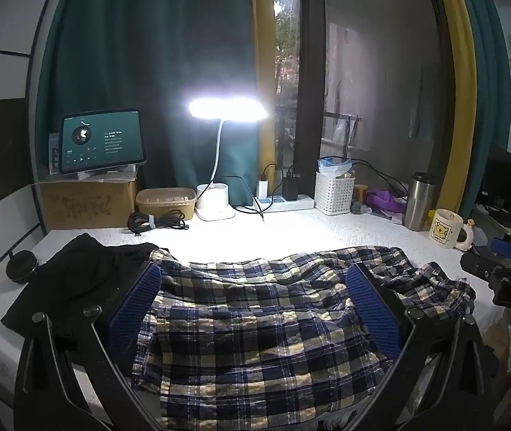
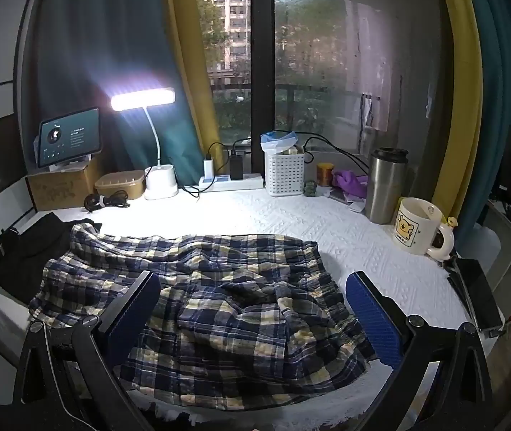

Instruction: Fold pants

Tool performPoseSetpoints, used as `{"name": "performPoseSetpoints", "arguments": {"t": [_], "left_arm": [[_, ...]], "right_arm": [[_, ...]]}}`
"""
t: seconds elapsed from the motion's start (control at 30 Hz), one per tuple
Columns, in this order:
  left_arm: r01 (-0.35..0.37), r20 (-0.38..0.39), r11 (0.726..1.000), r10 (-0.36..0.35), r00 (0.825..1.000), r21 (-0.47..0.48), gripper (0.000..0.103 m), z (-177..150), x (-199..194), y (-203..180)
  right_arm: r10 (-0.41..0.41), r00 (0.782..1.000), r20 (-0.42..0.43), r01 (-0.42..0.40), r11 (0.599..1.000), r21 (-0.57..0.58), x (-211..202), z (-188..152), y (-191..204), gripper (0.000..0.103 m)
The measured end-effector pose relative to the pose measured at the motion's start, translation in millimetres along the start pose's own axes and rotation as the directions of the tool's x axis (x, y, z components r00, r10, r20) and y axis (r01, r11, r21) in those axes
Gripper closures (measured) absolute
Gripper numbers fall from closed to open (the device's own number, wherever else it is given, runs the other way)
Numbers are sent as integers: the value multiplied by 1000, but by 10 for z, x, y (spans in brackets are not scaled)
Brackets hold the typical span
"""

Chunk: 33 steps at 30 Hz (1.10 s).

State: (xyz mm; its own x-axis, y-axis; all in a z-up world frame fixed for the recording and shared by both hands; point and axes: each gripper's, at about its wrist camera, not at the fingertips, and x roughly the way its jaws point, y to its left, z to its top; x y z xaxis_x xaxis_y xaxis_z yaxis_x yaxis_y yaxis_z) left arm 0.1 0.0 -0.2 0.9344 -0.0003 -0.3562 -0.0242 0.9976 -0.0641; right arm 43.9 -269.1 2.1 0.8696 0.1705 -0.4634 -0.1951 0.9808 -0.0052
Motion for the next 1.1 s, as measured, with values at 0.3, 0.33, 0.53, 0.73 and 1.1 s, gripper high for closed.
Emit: {"name": "performPoseSetpoints", "arguments": {"t": [0.3, 0.33, 0.53, 0.73, 1.1], "left_arm": [[0, -4, 1000, 0, 1000, 5, 1, -30, -114, 36], [0, -4, 1000, 0, 1000, 5, 1, -33, -138, 46], [2, -1, 1000, -2, 1000, 3, 1, -3, -34, -16], [4, -1, 1000, -4, 1000, 3, 1, -13, -10, -64], [4, -2, 1000, -3, 1000, 7, 1, 5, 18, -76]], "right_arm": [[2, 1000, -1, -2, 1000, 1, -4, 4, -5, 0], [2, 1000, -1, -2, 1000, 1, -5, 3, -4, 0], [3, 1000, 0, -3, 1000, 1, -7, 0, -2, 0], [4, 1000, -1, -4, 1000, 1, -1, 3, 7, 0], [10, 1000, -3, -10, 1000, -2, 17, 10, 42, 0]]}}
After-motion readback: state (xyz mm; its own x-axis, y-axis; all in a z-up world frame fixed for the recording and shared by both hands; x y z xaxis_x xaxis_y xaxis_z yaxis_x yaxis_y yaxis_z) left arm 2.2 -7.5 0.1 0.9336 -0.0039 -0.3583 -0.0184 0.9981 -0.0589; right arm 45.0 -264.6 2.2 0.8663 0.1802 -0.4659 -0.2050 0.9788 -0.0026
